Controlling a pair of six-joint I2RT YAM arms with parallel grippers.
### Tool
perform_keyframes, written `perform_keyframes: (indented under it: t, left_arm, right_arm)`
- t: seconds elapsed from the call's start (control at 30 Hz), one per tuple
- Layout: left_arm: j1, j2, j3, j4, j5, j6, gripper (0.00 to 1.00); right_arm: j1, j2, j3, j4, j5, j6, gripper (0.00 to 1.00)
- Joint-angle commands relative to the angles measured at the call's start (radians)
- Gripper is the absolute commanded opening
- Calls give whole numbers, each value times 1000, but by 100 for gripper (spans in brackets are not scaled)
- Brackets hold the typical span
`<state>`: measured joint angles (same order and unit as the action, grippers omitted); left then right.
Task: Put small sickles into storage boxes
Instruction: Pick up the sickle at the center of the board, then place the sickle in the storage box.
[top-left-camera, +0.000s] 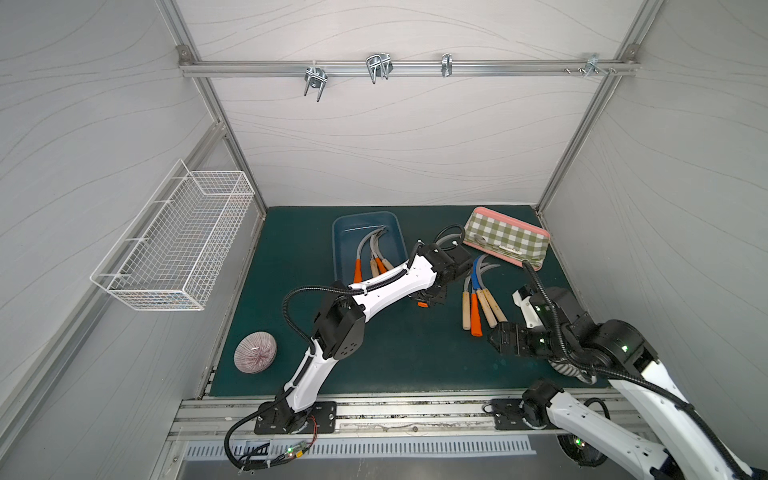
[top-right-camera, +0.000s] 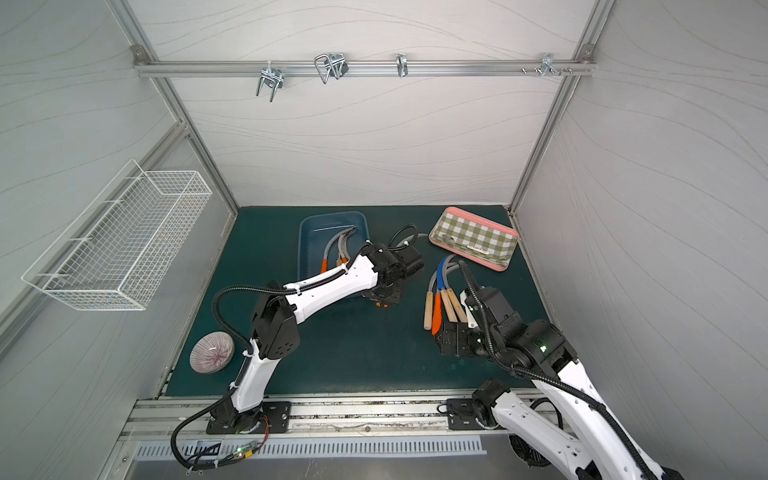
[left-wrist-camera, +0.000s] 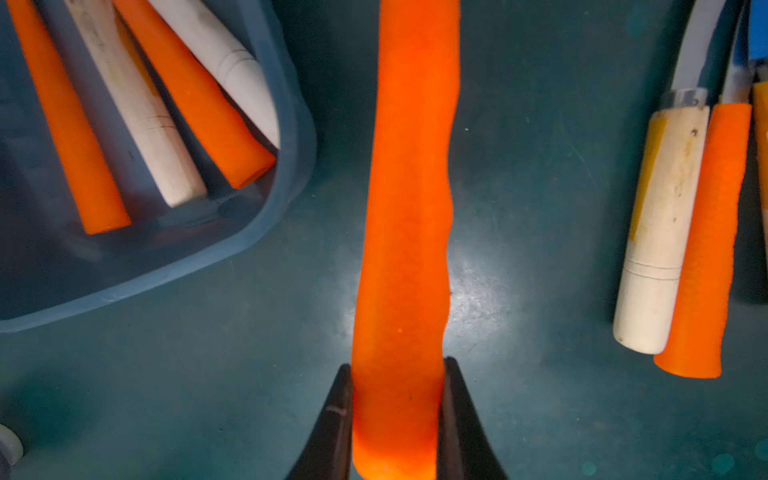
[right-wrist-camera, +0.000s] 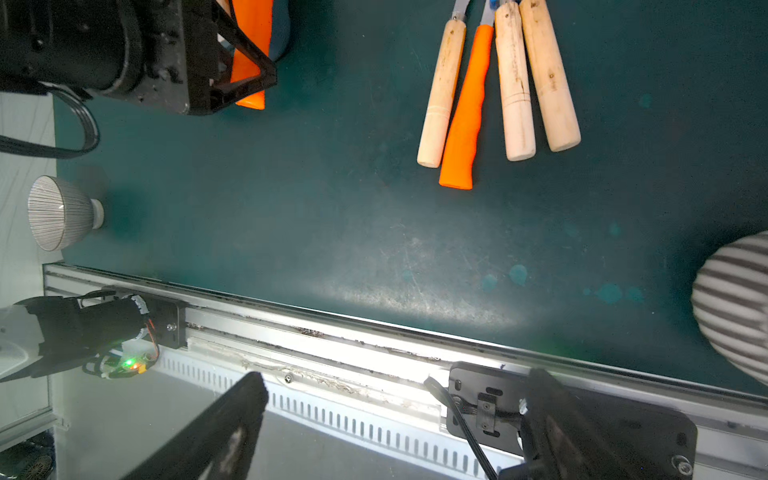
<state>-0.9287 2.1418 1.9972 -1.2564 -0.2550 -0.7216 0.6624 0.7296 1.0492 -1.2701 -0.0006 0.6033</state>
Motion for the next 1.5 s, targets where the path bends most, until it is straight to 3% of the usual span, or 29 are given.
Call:
perform_keyframes:
  t: [0.0,0.9,1.17,1.47]
  left_arm:
    - [29,-65,-27,-3,-44,-24,20]
    - [277,-315,-353,101,-24,56,20]
    - [378,-323,-427,163,13,82,20]
    - [478,-237,-393,204,39,130,20]
  right_arm:
    - [0,23,30,46,-24,-18,99]
    - [182,366,202,263,39,-50,99]
    - [198,441,223,297,31,-62,99]
    - [200,521,259,310,20,-90,99]
